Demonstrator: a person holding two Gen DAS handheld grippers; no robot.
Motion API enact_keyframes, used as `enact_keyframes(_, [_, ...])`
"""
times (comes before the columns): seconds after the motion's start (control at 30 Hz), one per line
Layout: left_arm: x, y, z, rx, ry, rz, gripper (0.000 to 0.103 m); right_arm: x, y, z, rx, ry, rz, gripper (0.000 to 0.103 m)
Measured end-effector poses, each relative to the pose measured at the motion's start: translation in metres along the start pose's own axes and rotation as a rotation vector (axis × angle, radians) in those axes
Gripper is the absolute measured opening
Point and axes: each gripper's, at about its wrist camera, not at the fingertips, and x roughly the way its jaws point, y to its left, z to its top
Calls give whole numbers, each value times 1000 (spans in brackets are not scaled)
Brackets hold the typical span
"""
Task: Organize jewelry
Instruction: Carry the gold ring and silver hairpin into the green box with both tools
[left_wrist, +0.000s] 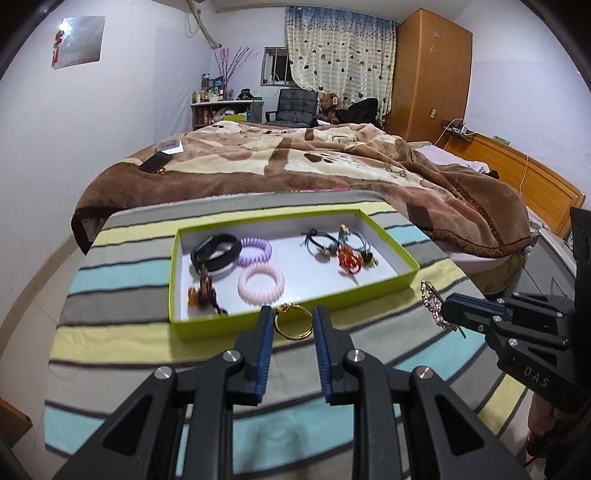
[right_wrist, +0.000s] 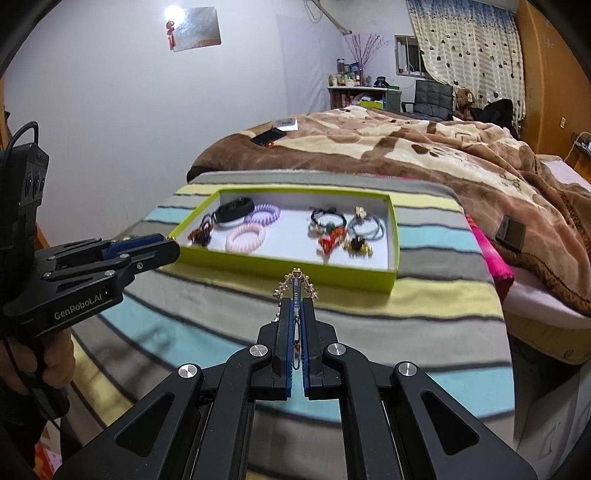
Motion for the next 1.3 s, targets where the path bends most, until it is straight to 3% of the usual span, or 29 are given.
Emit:
enact_keyframes(0.67, [72, 5, 52, 28, 28, -4, 23, 65, -31, 55, 17, 20, -41, 3])
enact_keyframes(1.3, [139, -1, 54, 41, 143, -35, 23, 121, -62, 61, 44, 116, -123, 3])
